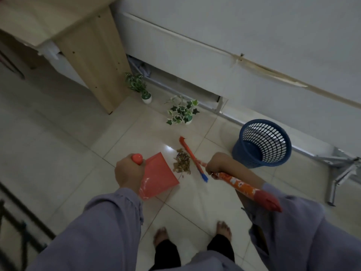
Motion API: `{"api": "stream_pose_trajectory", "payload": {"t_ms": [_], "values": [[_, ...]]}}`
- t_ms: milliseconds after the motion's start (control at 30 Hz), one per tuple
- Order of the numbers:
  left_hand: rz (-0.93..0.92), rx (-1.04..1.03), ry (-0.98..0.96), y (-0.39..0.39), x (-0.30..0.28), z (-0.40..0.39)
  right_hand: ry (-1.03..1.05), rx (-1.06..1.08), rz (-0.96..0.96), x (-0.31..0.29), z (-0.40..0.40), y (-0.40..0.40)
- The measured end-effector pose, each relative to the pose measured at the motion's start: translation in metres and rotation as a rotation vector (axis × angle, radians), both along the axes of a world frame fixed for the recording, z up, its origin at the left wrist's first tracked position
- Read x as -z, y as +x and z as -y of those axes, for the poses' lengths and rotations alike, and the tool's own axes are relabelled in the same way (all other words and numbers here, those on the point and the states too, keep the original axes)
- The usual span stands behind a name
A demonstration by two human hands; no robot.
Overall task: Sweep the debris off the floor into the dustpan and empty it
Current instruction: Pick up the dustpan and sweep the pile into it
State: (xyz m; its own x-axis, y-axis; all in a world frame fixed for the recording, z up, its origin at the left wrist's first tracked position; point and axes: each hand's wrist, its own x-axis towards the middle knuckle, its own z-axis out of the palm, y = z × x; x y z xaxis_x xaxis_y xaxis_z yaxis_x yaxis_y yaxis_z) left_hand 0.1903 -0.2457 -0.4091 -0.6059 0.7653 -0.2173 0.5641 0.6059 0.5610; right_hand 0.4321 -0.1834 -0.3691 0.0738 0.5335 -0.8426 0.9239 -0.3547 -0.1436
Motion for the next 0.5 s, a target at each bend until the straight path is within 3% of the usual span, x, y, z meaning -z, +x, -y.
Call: {"api": "stream_pose_trajectory", "payload": {"t_ms": [267, 500], "values": [[0.052, 0.107, -0.083, -0.046, 0.043, -0.015, 0.072, -0.058, 0.049, 0.030, 0.013, -0.062], [0.077, 0.014, -0.084, -0.076, 0.070, -0.016, -0.002, -0.066, -0.004, 0.060, 0.033, -0.108]]}}
